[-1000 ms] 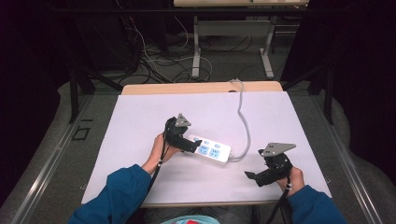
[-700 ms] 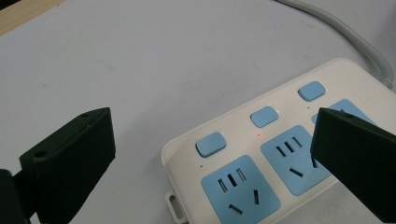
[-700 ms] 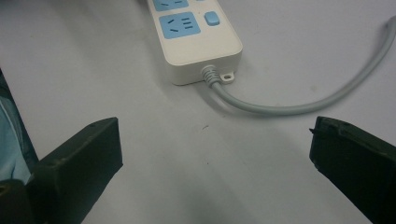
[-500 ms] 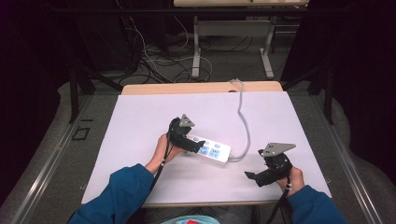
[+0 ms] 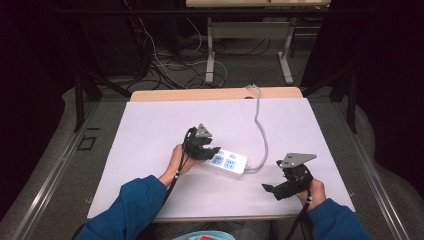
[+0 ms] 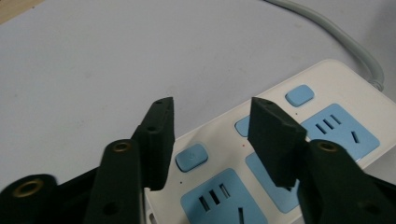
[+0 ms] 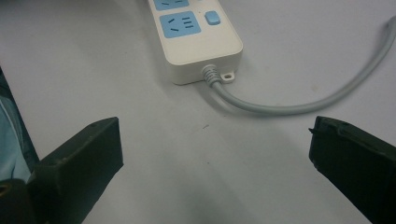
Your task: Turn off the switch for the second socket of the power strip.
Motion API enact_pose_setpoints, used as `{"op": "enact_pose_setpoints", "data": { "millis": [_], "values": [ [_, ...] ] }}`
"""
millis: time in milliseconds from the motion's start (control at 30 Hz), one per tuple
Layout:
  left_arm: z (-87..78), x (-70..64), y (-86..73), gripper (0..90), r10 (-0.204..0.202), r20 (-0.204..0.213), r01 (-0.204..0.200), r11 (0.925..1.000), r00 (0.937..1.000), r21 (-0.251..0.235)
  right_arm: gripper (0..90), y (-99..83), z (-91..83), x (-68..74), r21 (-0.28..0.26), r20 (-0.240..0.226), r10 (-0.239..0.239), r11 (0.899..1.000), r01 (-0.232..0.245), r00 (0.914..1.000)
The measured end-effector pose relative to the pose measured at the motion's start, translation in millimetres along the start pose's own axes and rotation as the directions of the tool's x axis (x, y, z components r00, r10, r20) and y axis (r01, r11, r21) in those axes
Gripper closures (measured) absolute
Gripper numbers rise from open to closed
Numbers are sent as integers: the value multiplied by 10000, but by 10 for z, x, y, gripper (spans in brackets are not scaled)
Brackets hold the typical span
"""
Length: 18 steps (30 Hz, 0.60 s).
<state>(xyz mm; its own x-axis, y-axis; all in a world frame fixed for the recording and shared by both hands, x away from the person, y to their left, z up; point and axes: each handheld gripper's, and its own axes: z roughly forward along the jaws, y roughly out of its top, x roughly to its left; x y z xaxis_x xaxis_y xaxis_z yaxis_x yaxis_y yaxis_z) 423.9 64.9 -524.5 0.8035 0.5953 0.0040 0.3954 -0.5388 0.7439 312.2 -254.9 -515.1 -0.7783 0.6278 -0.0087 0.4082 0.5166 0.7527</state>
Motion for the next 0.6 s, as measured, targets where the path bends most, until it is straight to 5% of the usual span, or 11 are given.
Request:
{"op": "enact_pose_setpoints", "data": {
  "millis": [100,333,600],
  "values": [
    [11,-7,0,718,63,87,-62,10000,9999,-78,23,1,5,-5,-28,1,-83,10000,83,10000],
    [26,-22,3,899,191,290,-183,9994,9994,-291,24,-3,9,4,-85,30,38,10000,-38,10000],
    [60,-54,8,900,396,336,-383,9985,9987,-381,25,-3,8,3,-61,19,12,10000,-12,10000]
  ]
}}
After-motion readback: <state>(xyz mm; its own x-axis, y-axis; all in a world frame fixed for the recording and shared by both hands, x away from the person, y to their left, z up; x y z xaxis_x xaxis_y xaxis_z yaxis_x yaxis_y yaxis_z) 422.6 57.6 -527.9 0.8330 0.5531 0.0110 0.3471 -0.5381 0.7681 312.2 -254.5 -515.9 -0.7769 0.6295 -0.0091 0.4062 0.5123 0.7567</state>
